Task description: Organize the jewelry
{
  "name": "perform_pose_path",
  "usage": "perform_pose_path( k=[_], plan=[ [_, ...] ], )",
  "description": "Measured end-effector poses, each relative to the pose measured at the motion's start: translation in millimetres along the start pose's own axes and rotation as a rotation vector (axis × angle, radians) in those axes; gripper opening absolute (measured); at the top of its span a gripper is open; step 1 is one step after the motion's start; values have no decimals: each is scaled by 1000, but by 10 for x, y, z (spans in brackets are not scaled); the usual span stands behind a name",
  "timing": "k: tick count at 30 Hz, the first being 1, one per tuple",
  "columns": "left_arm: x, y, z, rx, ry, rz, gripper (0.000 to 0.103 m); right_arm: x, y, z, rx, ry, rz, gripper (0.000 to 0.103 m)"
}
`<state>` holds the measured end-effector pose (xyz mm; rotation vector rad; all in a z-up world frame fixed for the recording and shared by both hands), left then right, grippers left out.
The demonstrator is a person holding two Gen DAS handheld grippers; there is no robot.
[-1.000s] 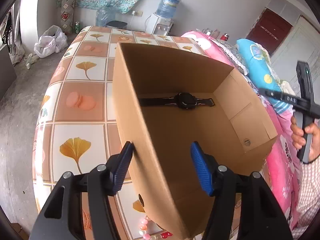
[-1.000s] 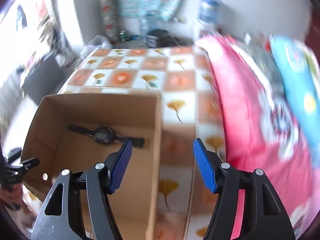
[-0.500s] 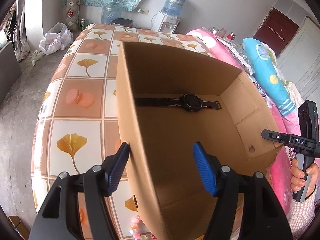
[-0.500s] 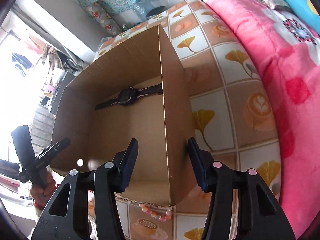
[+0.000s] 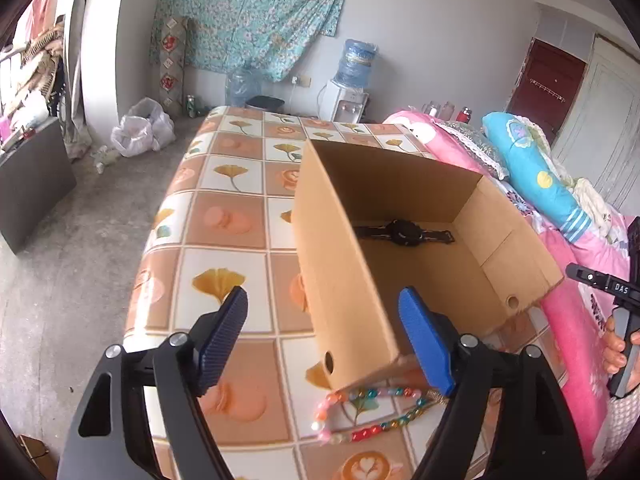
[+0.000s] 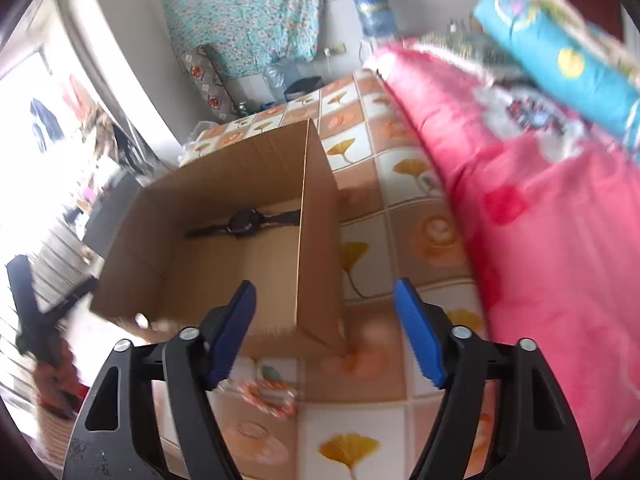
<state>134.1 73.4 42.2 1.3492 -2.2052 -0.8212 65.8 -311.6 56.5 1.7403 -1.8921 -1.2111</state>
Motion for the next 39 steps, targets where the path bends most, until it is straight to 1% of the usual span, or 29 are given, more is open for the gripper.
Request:
perform_pose_path(
  k=[1, 2, 3, 4, 5, 7, 9, 10, 12, 14, 15, 17, 19, 22, 23, 24, 25, 26, 27, 30, 32, 34, 38, 39],
  plan=[
    [24, 90, 96, 14, -13, -8, 81, -31, 71, 98, 17, 40, 24, 80],
    [35, 165, 170, 29, -14, -15, 83, -58, 121, 177, 25, 68, 43, 86],
    [48, 209, 263, 19, -13, -39, 84, -90, 171, 265, 33, 101, 73, 93],
    [57, 212, 334, -1, -13, -61, 84, -129, 205, 352, 39, 136, 103, 95],
    [85, 200, 415, -34, -19, -85, 84, -163, 226, 414, 42, 167, 124, 95],
    [130, 188, 526, -49, -21, -117, 84, -263, 264, 544, 52, 240, 160, 95],
    [179, 113, 603, -59, -14, -129, 84, -337, 277, 644, 41, 240, 141, 95],
    [215, 37, 633, -76, -10, -117, 84, -374, 243, 704, 21, 233, 118, 95],
    [323, -140, 677, -117, -26, -121, 84, -443, 153, 823, -15, 233, 95, 95],
    [448, -321, 744, -165, -78, -146, 84, -512, 67, 927, -30, 245, 122, 95],
    [502, -398, 778, -185, -104, -171, 84, -549, 40, 974, -24, 252, 134, 95],
    [556, -503, 835, -217, -142, -210, 85, -617, 43, 1046, -13, 260, 129, 95],
    [564, -548, 877, -222, -153, -226, 85, -660, 60, 1074, 1, 249, 117, 95],
    [528, -534, 915, -210, -150, -227, 87, -709, 107, 1043, 38, 255, 125, 95],
    [517, -521, 934, -212, -153, -226, 88, -718, 135, 1007, 64, 257, 127, 95],
    [517, -508, 952, -214, -160, -226, 91, -723, 184, 957, 97, 253, 128, 95],
    [510, -491, 974, -217, -168, -226, 93, -733, 252, 909, 134, 241, 122, 95],
    [500, -477, 999, -218, -174, -225, 97, -735, 335, 843, 181, 219, 94, 95],
    [486, -459, 1025, -220, -180, -219, 98, -739, 407, 789, 218, 198, 50, 95],
    [428, -386, 1117, -221, -164, -187, 98, -764, 496, 740, 277, 174, -96, 95],
    [384, -347, 1164, -203, -147, -184, 99, -816, 435, 757, 266, 189, -88, 95],
    [387, -313, 1185, -184, -154, -195, 99, -888, 370, 808, 245, 214, -86, 95],
    [394, -285, 1204, -204, -144, -189, 99, -1095, 287, 929, 212, 247, -142, 95],
    [391, -285, 1207, -205, -144, -183, 99, -1163, 251, 952, 197, 258, -153, 92]
  ],
)
Point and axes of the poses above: each gripper's, at about its wrist camera, not at the fingertips, and y roughly against the way its jaws point, x to its right, z to its underside, the point moved 4 cm from there along -y, roughly the way its jaws point, and after that the axes turned 12 degrees about -y, right-handed, at the moved point
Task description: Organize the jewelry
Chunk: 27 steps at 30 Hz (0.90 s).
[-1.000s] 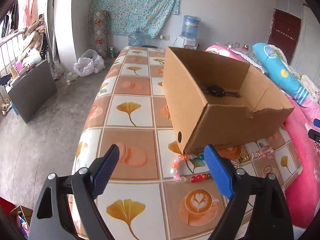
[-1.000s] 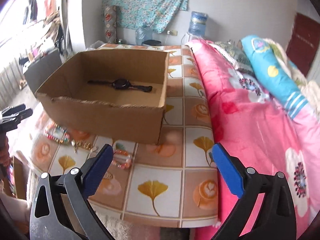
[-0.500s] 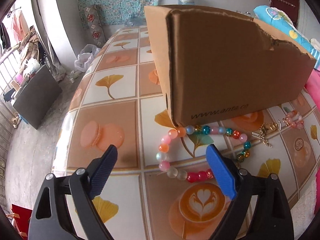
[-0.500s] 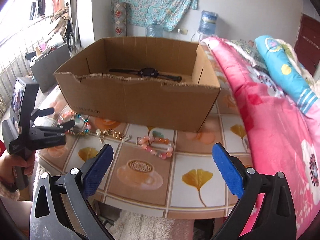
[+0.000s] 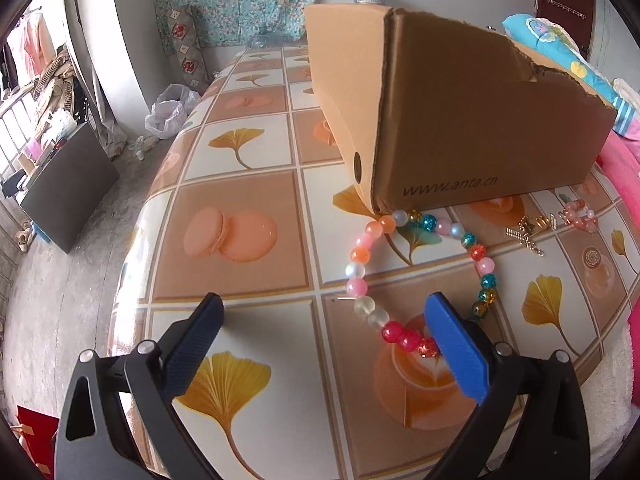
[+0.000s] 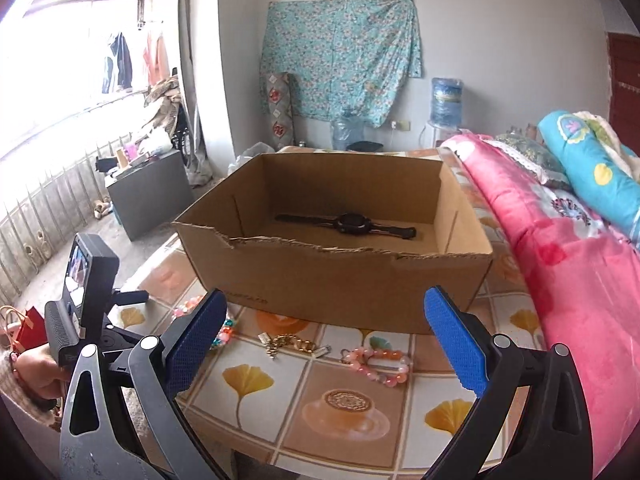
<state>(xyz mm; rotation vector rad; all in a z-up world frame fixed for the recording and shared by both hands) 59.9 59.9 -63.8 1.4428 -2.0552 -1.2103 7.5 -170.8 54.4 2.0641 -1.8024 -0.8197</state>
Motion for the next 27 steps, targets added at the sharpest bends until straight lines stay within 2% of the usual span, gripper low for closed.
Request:
perform_pose_path(
  k=[1, 3, 4, 6, 11, 14, 16, 18, 21, 24, 27],
  plan=[
    [-7, -1, 6, -1, 6, 9, 99, -65, -56, 14, -23, 7, -20, 90],
    [-39, -13, -7, 2, 6, 14, 99, -164, -185, 46, -81, 1, -56, 75],
    [-43, -12, -9, 10, 1, 14, 99, -219, -260, 63, -116, -7, -78, 72],
    [-44, 2, 9, 21, -8, 26, 99, -299, -408, 102, -185, -24, -110, 56],
    [-70, 8, 26, 30, -28, 50, 99, -458, -768, 177, -331, -68, -162, 32],
    [-68, 76, 75, 61, -28, 52, 96, -557, -957, 249, -389, -62, -166, 25],
    [-78, 137, 81, 92, -11, 72, 87, -616, -1083, 294, -434, -54, -163, 21],
    [-112, 206, 67, 134, 20, 102, 83, -673, -1183, 329, -465, -39, -157, 19],
    [-132, 278, 23, 180, 35, 137, 73, -733, -1276, 360, -483, -6, -128, 19],
    [-105, 289, -33, 198, 31, 176, 64, -757, -1358, 388, -502, 14, -108, 19],
    [-53, 214, -84, 178, 15, 203, 54, -792, -1429, 397, -507, 43, -82, 19]
  ],
)
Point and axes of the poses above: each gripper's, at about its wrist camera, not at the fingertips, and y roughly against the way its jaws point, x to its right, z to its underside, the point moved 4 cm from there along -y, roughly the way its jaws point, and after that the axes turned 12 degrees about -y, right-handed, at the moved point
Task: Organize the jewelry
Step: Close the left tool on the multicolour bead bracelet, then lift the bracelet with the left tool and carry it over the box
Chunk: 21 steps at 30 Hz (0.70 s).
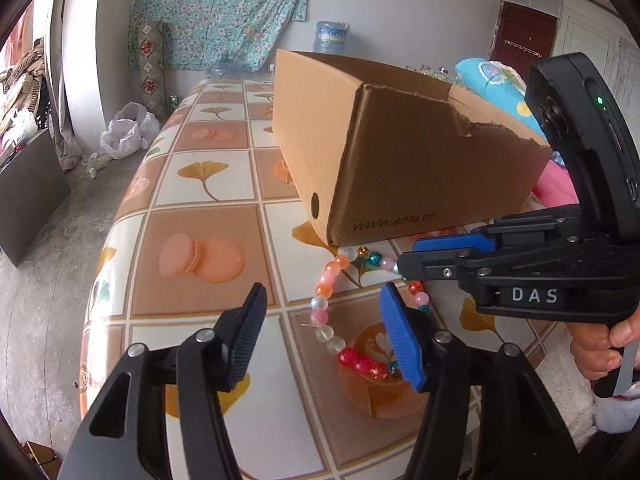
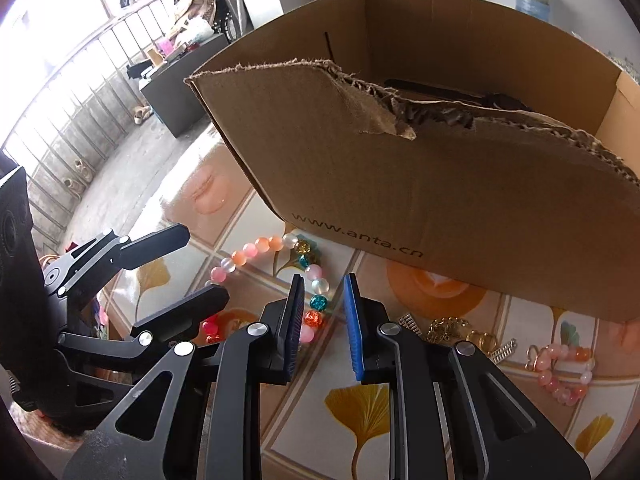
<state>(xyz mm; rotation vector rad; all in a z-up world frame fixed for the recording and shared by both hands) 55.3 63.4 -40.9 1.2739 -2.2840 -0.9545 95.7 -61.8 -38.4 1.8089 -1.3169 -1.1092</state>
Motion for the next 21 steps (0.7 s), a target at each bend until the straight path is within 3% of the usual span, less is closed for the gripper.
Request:
perform_pose_path(
  k=[7, 14, 18, 21],
  plan=[
    [1, -161, -12, -57, -25, -12, 35, -84, -56, 37, -9, 51, 41, 13],
    [53, -245, -72, -92, -97, -67, 34, -182, -39, 73, 8, 103, 77, 11],
    [57, -253, -78, -94, -114, -93, 13, -175, -57, 58, 7, 81, 58, 8],
    [31, -247, -85, -94, -97, -88, 10, -140, -64, 27, -3, 60, 27, 7]
  ],
)
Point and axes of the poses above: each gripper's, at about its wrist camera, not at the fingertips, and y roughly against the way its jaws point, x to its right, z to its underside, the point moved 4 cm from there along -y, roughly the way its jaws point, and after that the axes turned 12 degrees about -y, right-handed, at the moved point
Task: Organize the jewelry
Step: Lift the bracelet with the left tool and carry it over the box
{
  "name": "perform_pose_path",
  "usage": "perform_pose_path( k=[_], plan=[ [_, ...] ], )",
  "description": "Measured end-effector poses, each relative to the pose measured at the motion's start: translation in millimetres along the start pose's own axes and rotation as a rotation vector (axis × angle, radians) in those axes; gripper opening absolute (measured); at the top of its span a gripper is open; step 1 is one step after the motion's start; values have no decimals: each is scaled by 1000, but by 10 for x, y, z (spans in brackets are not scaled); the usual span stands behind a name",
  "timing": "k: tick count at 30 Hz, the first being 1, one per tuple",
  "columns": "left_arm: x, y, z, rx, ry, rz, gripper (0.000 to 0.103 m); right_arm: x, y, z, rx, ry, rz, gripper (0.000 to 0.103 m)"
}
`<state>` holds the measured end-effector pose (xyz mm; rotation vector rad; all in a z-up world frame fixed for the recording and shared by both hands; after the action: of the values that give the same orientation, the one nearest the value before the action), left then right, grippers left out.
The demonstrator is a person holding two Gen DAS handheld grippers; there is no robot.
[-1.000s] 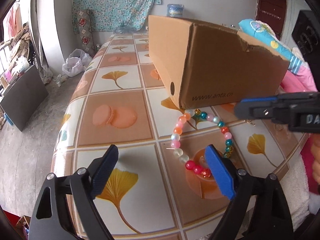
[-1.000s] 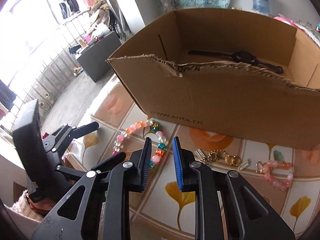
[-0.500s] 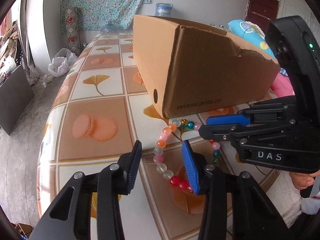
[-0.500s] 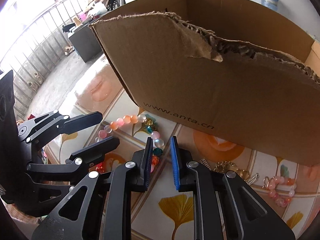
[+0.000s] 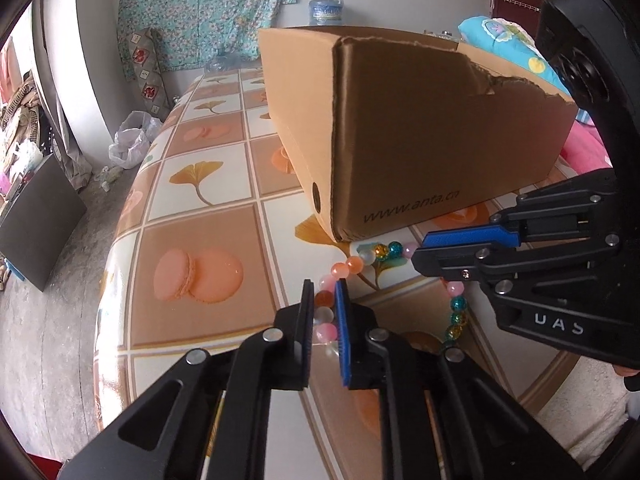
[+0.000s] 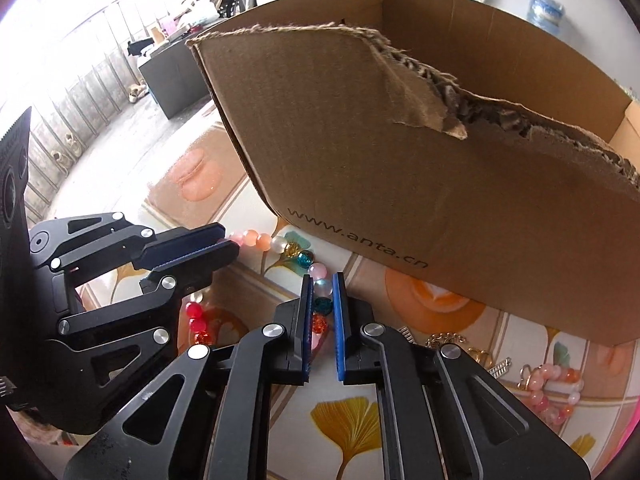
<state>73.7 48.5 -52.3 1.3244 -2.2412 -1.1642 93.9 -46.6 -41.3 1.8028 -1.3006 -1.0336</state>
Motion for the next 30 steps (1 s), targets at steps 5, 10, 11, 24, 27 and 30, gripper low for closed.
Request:
perform_pose_path(
  k=[5, 10, 11, 24, 27, 30],
  plan=[
    [-30, 64, -9, 10, 53, 11, 9, 25, 85, -28, 17, -19, -47, 7],
    [-47, 283, -52, 43, 93, 1, 9, 68, 336, 4, 48, -4, -84, 7],
    [-45, 346, -66, 54, 97, 1, 9, 81, 417, 10, 59, -3, -93, 7],
    [18, 1503, -818, 317, 38, 64, 9, 79, 1510, -158, 262, 40, -187, 7],
    [17, 1680, -1161, 388, -7, 81, 9, 117, 1705, -374, 310, 61, -191, 7],
    [20, 1771, -1506, 444, -63, 61, 9, 206, 1799, -644, 334, 69, -192, 7]
  ],
)
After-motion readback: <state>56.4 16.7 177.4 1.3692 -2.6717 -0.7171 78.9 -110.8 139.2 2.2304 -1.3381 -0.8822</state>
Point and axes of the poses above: each gripper's, at about its wrist camera, not at the fingertips, and y roughly against the way its jaws point, x to its right, z to its underside, the point moved 4 cm from there along -y, roughly the way its jaws point, and after that the axes turned 12 degrees about -y, right-handed, at the moved point
